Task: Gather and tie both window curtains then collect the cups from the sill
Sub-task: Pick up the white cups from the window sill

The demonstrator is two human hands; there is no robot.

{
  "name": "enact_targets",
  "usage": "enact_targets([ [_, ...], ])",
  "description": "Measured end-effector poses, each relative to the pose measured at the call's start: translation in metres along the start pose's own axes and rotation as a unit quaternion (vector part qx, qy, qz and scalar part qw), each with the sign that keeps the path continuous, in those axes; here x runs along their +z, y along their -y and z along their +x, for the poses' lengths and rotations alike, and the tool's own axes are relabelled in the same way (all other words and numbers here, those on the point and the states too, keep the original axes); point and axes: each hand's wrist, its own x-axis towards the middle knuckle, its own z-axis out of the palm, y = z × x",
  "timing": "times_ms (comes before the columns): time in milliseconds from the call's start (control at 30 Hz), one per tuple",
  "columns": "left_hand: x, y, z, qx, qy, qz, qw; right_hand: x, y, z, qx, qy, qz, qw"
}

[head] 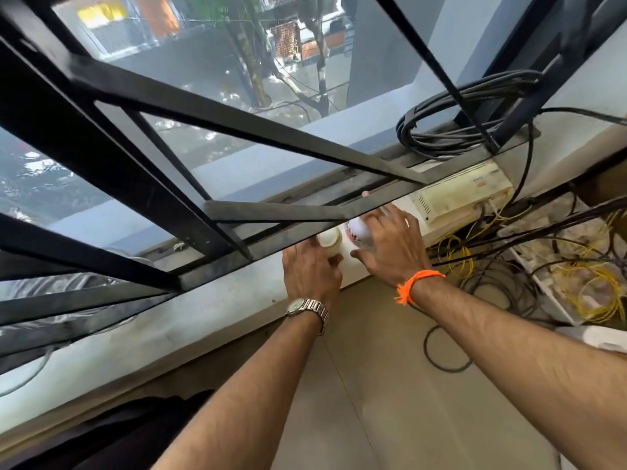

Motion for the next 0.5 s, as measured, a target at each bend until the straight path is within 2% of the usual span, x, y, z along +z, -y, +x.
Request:
enact_targets([
  [267, -0.001, 0.001, 0.001, 0.018, -0.002, 0.016, 1.000, 0.001, 0.012, 0.005, -0.083, 0.019, -0.028, 0.996],
  [400, -0.008, 0.002, 0.002, 0.055, -0.016, -0.018, 0.998, -0.005, 0.015, 0.003, -0.101, 0.026, -0.030, 0.994],
  [500, -0.014, 0.005, -0.001, 0.047, 0.030, -0.036, 0.998, -0.011, 0.016, -0.003, -0.111, -0.005, 0.005, 0.994],
])
